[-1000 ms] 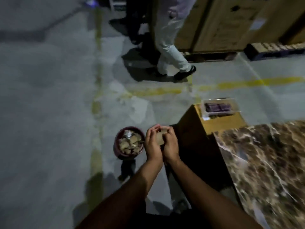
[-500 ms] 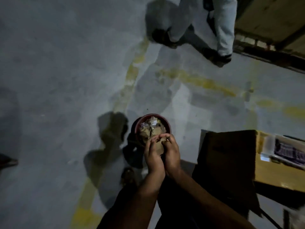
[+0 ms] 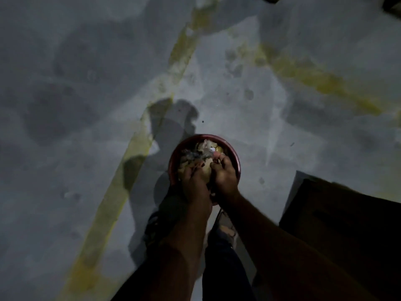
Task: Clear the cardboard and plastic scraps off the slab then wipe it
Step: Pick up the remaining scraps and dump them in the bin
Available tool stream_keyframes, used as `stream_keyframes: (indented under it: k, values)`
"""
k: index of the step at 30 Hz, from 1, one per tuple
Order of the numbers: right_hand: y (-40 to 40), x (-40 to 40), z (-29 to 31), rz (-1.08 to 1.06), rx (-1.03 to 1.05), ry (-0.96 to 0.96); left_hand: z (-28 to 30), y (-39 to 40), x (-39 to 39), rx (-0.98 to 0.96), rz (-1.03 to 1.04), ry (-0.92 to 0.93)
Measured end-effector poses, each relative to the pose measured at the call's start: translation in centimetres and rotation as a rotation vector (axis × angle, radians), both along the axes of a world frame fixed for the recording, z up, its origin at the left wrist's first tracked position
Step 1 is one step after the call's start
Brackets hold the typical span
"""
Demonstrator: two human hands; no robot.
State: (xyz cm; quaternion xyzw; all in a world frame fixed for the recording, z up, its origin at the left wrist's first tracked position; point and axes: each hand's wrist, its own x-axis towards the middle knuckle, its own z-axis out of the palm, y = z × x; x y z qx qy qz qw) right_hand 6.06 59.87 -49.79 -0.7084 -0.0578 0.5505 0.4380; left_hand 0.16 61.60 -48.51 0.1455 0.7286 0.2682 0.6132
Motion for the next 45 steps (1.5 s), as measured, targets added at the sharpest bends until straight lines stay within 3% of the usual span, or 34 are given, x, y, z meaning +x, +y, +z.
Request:
stream_keyframes:
  k: [2, 6, 9, 14, 17, 19, 24, 30, 35, 41, 45]
  values:
    - [0.9, 0.8, -2.6, 0.076, -0.043, 0.028, -2.4, 0.7, -0.5, -0.005, -0.032, -0.021]
    - [0.5, 2.0, -5.9, 0.065, -0.107, 0.219, -4.8, 1.0, -2.4, -0.111, -0.011, -0.246]
    - [-0.4, 3.3, -6.0, 0.15, -0.049, 0.195, -5.7, 0.7, -4.5, -0.123, -0.109, -0.267]
    - [-1.3, 3.7, -4.3, 0.275, -0.064, 0.079, -4.6, 0.4, -5.8, 0.042, -0.332, -0.061]
    - [-1.6, 3.3, -2.2, 0.36, -0.082, -0.01, -3.2, 0.3, -6.9, 0.129, -0.566, 0.07]
    - [-1.7, 3.0, -0.2, 0.303, -0.126, -0.032, -1.8, 0.6, -7.5, 0.164, -0.759, 0.174]
    - [-2.8, 1.6, 7.5, 0.341, -0.119, -0.206, 6.5, 1.1, -7.8, 0.353, -1.142, 0.443]
    - [-5.6, 0.6, 19.1, 0.785, -0.078, -0.656, 18.5, 1.0, -10.7, 0.536, -1.549, 0.604]
    - [-9.1, -0.9, 30.1, 0.931, -0.131, -0.953, 29.2, 0.4, -12.5, 0.773, -1.766, 0.735]
    - [-15.7, -2.7, 38.4, 0.828, -0.322, -1.122, 37.2, -1.7, -12.8, 1.157, -1.993, 0.693]
    - [-20.7, -3.2, 41.9, 0.674, -0.446, -1.117, 40.9, -4.0, -10.3, 1.272, -2.159, 0.737]
